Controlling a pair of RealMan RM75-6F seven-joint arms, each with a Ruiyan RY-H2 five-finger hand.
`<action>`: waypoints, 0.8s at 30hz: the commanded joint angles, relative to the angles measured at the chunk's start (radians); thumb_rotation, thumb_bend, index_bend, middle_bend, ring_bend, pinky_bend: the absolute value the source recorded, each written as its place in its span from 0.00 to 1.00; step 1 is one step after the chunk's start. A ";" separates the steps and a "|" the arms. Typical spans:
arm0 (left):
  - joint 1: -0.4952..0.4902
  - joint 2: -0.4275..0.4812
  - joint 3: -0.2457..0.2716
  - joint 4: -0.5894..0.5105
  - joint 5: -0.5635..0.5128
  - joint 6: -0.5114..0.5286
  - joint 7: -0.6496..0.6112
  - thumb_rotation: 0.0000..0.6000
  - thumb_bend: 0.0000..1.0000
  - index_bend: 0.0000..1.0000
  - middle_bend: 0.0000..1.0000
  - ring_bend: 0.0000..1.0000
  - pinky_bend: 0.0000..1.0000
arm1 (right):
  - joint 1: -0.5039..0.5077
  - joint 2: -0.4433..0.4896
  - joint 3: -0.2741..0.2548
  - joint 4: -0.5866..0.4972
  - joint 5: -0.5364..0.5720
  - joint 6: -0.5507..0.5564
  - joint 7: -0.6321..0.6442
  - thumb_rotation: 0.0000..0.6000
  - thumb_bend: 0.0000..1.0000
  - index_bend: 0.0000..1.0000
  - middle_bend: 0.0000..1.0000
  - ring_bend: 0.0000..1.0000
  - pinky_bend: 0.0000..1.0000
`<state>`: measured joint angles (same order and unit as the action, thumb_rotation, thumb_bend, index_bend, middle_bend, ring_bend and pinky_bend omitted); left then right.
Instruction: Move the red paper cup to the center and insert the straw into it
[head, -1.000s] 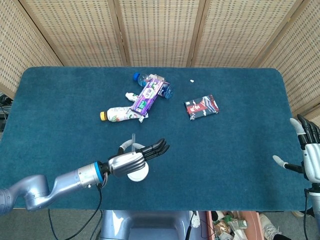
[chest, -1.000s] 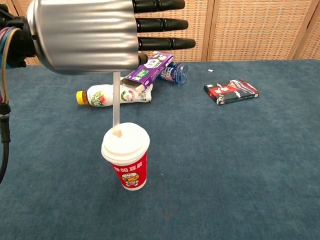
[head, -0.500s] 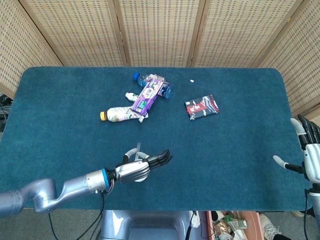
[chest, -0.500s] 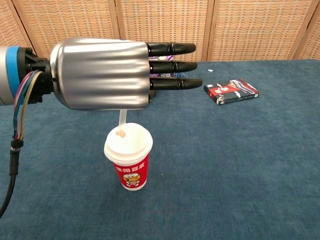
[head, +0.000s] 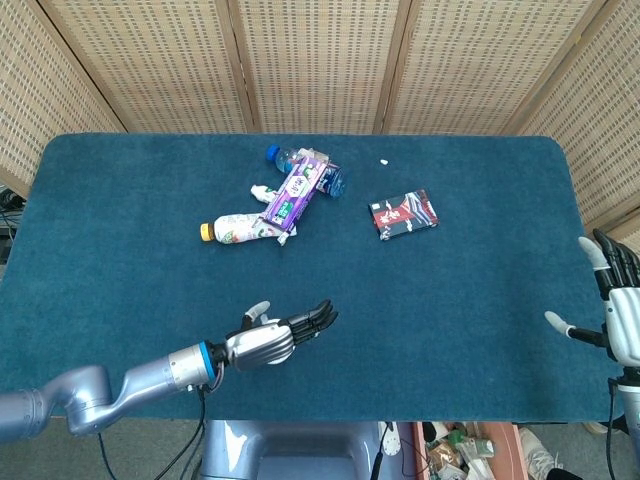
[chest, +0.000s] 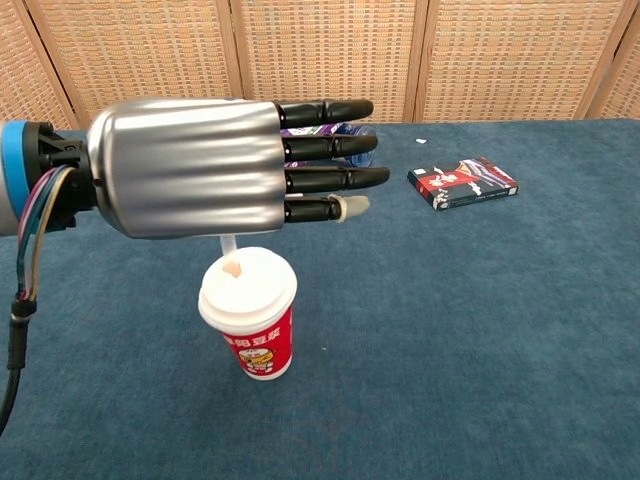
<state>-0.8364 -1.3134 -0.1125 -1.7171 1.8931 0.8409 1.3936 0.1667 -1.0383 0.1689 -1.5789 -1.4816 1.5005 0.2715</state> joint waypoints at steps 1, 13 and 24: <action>0.004 0.005 0.005 -0.005 0.004 0.007 -0.016 1.00 0.22 0.00 0.00 0.00 0.00 | 0.000 0.000 -0.001 -0.001 -0.001 0.000 -0.002 1.00 0.00 0.00 0.00 0.00 0.00; 0.080 0.086 -0.045 -0.086 -0.053 0.182 -0.181 1.00 0.17 0.00 0.00 0.00 0.00 | -0.001 0.000 -0.004 -0.006 -0.009 0.005 -0.004 1.00 0.00 0.00 0.00 0.00 0.00; 0.376 0.123 -0.058 -0.239 -0.382 0.561 -0.677 1.00 0.13 0.00 0.00 0.00 0.00 | -0.001 -0.001 -0.007 -0.012 -0.020 0.010 -0.018 1.00 0.00 0.00 0.00 0.00 0.00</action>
<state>-0.5888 -1.2045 -0.1762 -1.8958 1.6355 1.2609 0.8941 0.1651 -1.0385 0.1632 -1.5901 -1.5004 1.5108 0.2557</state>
